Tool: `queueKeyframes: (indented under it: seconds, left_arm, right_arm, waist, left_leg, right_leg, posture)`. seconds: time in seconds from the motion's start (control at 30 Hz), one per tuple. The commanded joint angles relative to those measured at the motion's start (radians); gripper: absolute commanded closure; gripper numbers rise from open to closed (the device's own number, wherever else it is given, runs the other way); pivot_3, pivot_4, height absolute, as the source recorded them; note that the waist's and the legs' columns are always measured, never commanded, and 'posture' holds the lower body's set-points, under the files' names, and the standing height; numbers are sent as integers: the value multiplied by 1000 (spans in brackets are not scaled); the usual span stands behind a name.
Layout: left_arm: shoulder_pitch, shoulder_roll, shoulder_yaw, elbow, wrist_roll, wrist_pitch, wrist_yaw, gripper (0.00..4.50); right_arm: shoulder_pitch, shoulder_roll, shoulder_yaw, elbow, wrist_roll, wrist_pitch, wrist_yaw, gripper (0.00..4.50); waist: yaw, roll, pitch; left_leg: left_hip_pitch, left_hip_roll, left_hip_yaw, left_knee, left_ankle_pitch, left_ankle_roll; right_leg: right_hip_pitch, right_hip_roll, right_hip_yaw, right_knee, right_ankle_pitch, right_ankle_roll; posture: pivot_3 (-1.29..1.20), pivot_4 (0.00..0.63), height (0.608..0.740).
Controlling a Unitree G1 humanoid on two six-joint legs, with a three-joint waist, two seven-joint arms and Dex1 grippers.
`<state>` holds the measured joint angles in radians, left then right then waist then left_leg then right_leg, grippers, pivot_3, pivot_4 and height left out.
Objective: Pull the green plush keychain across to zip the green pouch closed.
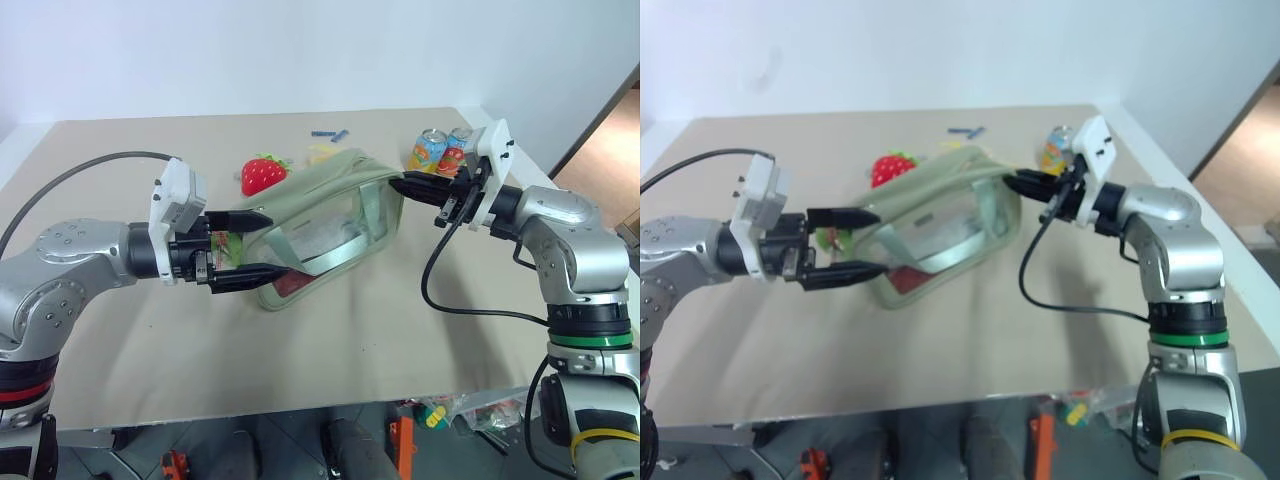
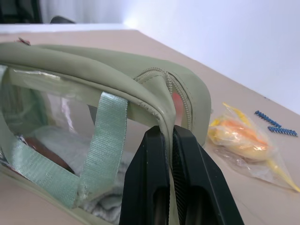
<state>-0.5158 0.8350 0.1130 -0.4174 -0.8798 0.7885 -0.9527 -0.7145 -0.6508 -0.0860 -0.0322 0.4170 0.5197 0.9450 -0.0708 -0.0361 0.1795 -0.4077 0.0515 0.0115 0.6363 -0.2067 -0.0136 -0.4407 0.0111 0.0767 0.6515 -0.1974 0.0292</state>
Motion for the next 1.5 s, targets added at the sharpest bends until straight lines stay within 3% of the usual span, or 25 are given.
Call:
queueKeyframes:
  seconds: [0.03, 0.2, 0.57, 0.8, 1.07, 1.3, 1.5]
  left_arm:
    - [-12, -3, 6, 0, 12, -23, -12, 0]
    - [0, -3, 22, 9, 31, -31, -6, 0]
    - [45, 6, 59, -14, 37, -34, 20, 0]
    - [50, -6, 99, -24, 10, -27, 66, 0]
    - [99, -17, 249, -27, -82, 11, 189, 0]
    - [281, -69, 387, 36, -29, -31, 307, 0]
    - [291, -93, 387, 166, 33, -36, 378, 0]
  right_arm:
    - [-4, 11, -20, -78, 37, 20, -30, 4472]
    - [5, -15, -12, -100, 48, 85, -32, 4472]
    - [104, -139, 21, -210, 175, 150, 190, 4472]
    - [138, -118, 75, -193, 117, 6, 243, 4472]
    - [158, -110, 109, -162, 76, -84, 272, 4472]
    - [158, -102, 112, -144, 58, -118, 261, 4472]
    - [154, -95, 120, -137, 45, -134, 259, 4472]
  waist:
    - [-1, 0, 0]
    - [0, 0, 0]
    - [-1, 0, 0]
    - [-2, 0, 0]
    - [-2, 0, 0]
    - [-5, 0, 0]
    - [-4, -1, 0]
  left_leg:
    - [0, 0, 0, 0, 0, 0]
    - [0, 0, 1, 1, 0, 0]
    - [2, 1, 0, 0, 0, 0]
    - [2, 1, 1, 1, 0, 1]
    - [2, 1, 0, 1, 0, 1]
    - [3, 1, 1, 1, 0, 1]
    - [3, 1, 1, 3, 0, 0]
  right_leg:
    - [0, 0, 0, 0, 0, 0]
    - [0, 0, 1, 0, 0, 0]
    - [1, 1, 0, 0, -1, -1]
    - [1, 1, 1, 0, -1, -3]
    - [1, 1, 1, 0, 0, -1]
    - [1, 1, 1, 1, -1, -4]
    - [2, 1, 0, 1, 0, -5]
  posture:
    - [0, 150, 740]
    - [0, 150, 740]
    - [0, 150, 740]
    - [0, 150, 740]
    - [0, 150, 740]
    - [0, 150, 740]
    - [0, 150, 740]
